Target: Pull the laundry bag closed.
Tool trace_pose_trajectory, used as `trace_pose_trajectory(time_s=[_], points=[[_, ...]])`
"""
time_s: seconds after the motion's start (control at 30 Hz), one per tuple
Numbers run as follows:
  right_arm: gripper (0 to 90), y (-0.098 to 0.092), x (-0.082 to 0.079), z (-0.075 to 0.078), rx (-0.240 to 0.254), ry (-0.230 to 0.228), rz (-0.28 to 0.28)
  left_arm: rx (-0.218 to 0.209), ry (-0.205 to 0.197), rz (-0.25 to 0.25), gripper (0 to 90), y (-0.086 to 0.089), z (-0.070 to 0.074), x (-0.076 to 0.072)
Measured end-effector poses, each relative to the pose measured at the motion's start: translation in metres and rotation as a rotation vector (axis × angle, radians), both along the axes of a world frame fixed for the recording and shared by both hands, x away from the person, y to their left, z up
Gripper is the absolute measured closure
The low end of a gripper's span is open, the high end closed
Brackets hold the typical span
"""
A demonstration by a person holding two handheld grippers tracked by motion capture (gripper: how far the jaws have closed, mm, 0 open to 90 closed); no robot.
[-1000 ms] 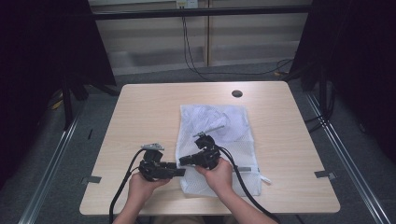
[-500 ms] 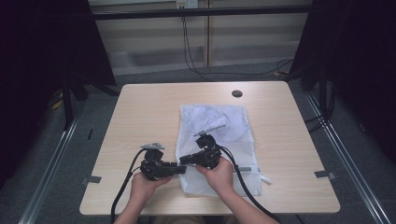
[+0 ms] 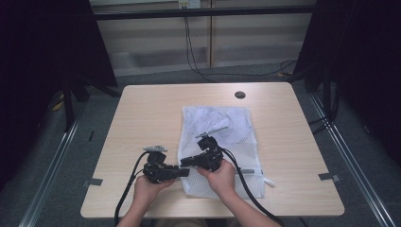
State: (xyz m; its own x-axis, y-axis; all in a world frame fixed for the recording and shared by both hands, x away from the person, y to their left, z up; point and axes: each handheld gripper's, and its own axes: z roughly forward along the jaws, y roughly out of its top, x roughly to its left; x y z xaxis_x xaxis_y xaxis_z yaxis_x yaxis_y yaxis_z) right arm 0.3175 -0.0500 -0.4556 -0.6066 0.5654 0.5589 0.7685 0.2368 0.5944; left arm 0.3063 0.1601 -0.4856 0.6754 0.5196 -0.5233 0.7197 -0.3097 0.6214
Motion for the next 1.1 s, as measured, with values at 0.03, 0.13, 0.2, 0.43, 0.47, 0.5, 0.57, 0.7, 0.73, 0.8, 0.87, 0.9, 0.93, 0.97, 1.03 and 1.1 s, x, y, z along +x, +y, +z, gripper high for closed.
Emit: trace_pose_trajectory(time_s=[0.03,0.13,0.2,0.43,0.47,0.5,0.57,0.7,0.73,0.8,0.87,0.9,0.93,0.97,1.03,1.1], points=[[86.6,0.000,0.000,0.000,0.000,-0.003,0.003,0.007,0.000,0.000,66.9,-0.001,0.000,-0.001],[86.6,-0.001,0.000,0.001,-0.002,-0.003,0.000,0.005,0.001,-0.002,75.7,0.000,0.000,-0.001],[86.6,-0.002,0.000,0.002,0.004,-0.005,-0.002,-0.004,0.012,-0.006,84.0,0.001,0.000,0.000],[86.6,-0.002,-0.001,0.002,-0.001,-0.006,0.004,-0.007,0.052,0.005,87.6,0.004,0.001,0.001],[86.7,-0.003,-0.001,0.002,-0.001,-0.005,0.004,-0.011,0.049,0.004,87.7,0.004,0.002,0.001],[86.7,-0.003,-0.001,0.002,-0.002,-0.006,0.005,-0.011,0.045,0.005,87.7,0.003,0.002,0.000],[86.7,-0.004,-0.001,0.004,-0.006,-0.011,0.006,-0.013,0.043,0.007,87.9,0.004,0.003,0.000],[86.8,-0.005,-0.001,0.004,-0.016,-0.009,0.004,-0.014,0.048,0.006,87.9,0.004,0.003,0.000],[86.8,-0.006,-0.001,0.004,-0.020,-0.009,0.002,-0.014,0.047,0.007,88.0,0.004,0.003,0.000],[86.8,-0.007,-0.001,0.003,-0.018,-0.009,0.004,-0.016,0.048,0.015,88.1,0.004,0.003,0.000],[86.8,-0.008,-0.002,0.003,-0.016,-0.009,0.002,-0.013,0.045,0.014,88.1,0.003,0.003,0.000],[86.8,-0.008,-0.002,0.003,-0.016,-0.006,0.000,-0.013,0.044,0.014,88.1,0.003,0.003,0.000],[86.8,-0.009,-0.002,0.003,-0.018,-0.005,0.000,-0.012,0.045,0.014,88.1,0.003,0.003,0.000],[86.9,-0.011,-0.002,0.003,-0.027,-0.009,-0.003,-0.015,0.047,0.019,88.1,0.003,0.003,0.000],[86.9,-0.012,-0.001,0.003,-0.025,-0.005,-0.006,-0.016,0.048,0.023,88.2,0.004,0.003,0.000],[86.9,-0.015,-0.001,0.001,-0.013,0.002,-0.009,-0.015,0.042,0.019,88.2,0.003,0.003,0.000]])
